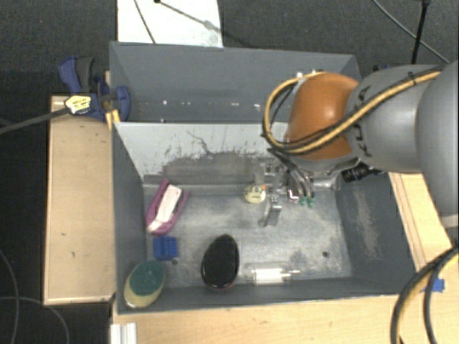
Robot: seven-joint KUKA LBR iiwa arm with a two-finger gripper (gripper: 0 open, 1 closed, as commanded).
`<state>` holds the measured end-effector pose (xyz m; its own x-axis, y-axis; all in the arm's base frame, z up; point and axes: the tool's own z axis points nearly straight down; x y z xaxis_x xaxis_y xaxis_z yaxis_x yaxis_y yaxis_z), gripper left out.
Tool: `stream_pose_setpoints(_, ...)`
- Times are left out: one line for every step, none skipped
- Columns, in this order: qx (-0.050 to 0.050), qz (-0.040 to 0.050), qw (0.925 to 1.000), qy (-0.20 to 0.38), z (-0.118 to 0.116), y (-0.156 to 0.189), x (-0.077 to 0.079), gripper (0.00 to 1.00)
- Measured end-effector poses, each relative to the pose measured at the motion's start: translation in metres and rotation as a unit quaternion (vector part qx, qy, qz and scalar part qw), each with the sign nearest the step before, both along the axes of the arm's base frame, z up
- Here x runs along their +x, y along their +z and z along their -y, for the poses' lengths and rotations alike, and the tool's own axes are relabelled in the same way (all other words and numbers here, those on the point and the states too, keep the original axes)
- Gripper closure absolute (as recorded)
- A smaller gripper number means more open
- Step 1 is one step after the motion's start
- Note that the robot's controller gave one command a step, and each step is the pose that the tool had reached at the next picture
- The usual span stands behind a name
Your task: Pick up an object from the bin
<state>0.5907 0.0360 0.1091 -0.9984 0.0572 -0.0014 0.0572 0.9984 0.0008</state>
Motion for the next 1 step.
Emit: stream_pose_setpoints(0.000, 0.0000, 1.0000, 0.000, -0.0003, 0.0000, 0.0000, 1.00)
